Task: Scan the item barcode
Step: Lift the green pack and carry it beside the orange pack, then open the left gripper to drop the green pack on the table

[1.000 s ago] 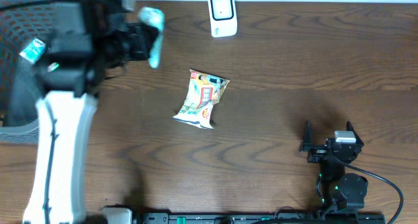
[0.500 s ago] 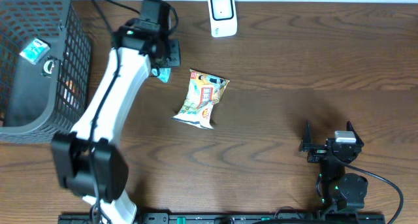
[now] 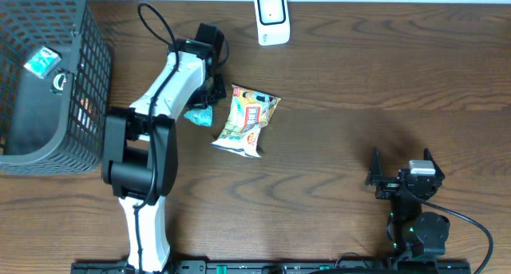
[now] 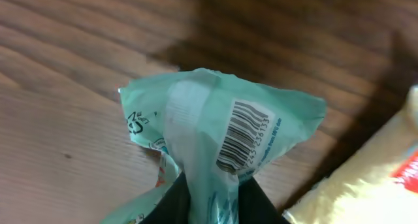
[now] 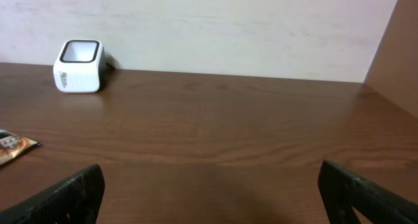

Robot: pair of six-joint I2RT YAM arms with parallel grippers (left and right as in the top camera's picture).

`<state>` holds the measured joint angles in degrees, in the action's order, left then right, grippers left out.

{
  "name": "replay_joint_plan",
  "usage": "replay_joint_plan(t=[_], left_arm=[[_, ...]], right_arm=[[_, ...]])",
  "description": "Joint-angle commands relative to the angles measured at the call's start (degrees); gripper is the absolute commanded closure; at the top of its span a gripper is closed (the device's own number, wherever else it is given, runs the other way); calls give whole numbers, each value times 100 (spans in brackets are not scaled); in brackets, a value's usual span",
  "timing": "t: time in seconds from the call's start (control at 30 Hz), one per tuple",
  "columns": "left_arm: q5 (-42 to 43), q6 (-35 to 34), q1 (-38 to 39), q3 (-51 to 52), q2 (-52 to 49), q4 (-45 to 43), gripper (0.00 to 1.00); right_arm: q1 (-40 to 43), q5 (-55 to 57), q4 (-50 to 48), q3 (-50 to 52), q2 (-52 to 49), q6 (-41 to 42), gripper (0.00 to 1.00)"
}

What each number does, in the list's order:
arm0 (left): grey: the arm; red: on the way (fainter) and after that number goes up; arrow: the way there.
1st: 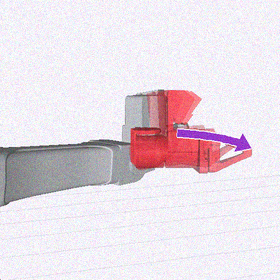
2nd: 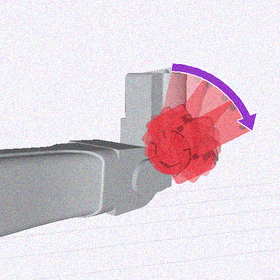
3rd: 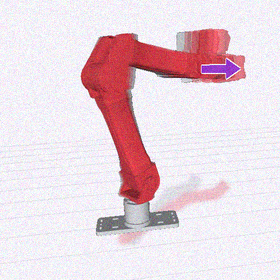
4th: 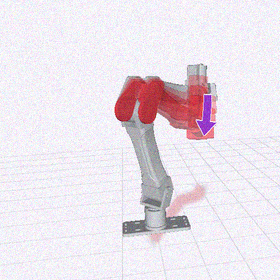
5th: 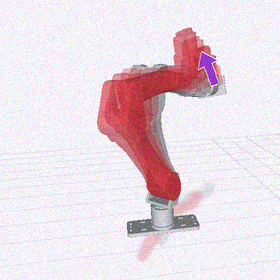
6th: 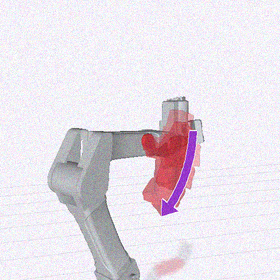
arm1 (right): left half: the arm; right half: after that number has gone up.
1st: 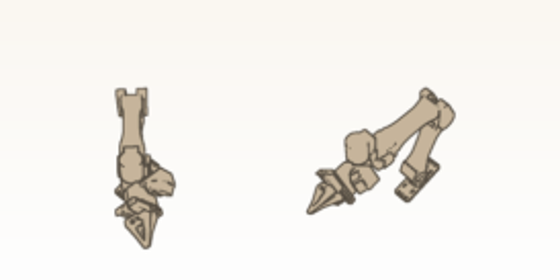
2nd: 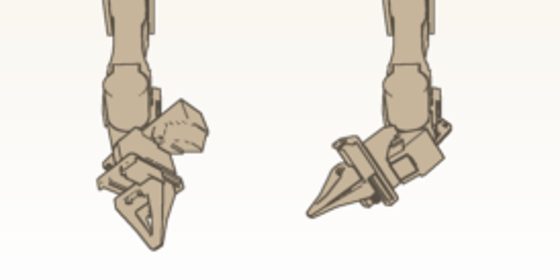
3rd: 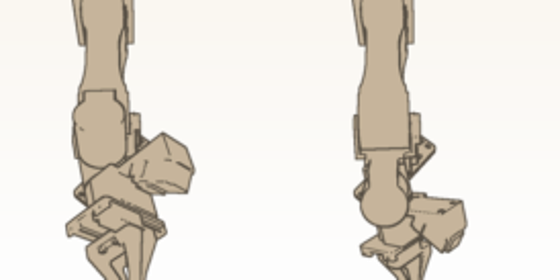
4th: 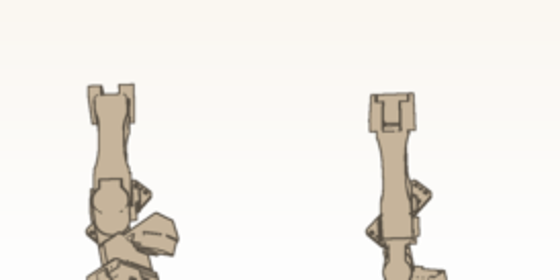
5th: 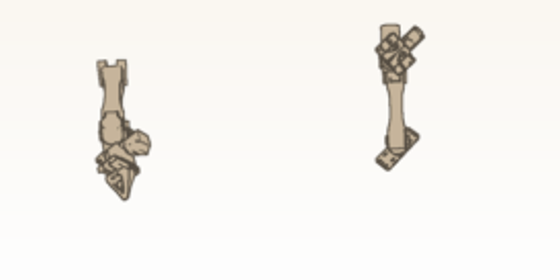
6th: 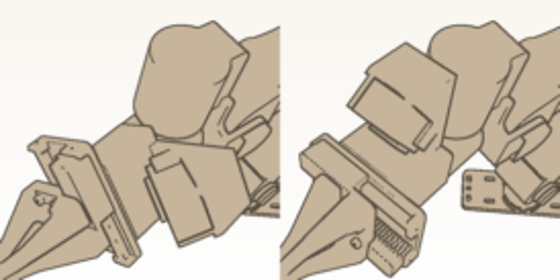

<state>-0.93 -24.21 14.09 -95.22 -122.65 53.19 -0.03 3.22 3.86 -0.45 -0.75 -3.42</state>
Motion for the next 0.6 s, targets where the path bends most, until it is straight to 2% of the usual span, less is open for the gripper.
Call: replay_joint_plan(t=[0.0, 0.1, 0.17, 0.23, 0.3, 0.4, 0.5, 0.57], left_arm=[[439, -245, 15, 24, 0, 33, 74], [811, -20, 13, -48, 63, 33, 69], [1029, 181, 13, -168, 162, 68, 58], [1268, 345, 13, -317, 330, 107, 37], [1318, 546, 4, -511, 564, 153, 25], [1276, 837, -57, -887, 1036, 181, 24], [855, 833, -223, -1314, 1635, 107, 23], [586, 831, -420, -1521, 2122, -96, 15]], right_arm=[[-39, 26, 17, 13, 11, 15, 1], [-39, 26, 17, 13, 11, 15, 1], [-39, 26, 15, 13, 11, 15, 1], [-39, 26, 15, 13, 11, 15, 1], [-39, 26, 17, 13, 11, 15, 1], [-39, 26, 17, 13, 11, 15, 1], [-39, 26, 17, 13, 11, 15, 1], [-39, 26, 17, 13, 11, 15, 1]])
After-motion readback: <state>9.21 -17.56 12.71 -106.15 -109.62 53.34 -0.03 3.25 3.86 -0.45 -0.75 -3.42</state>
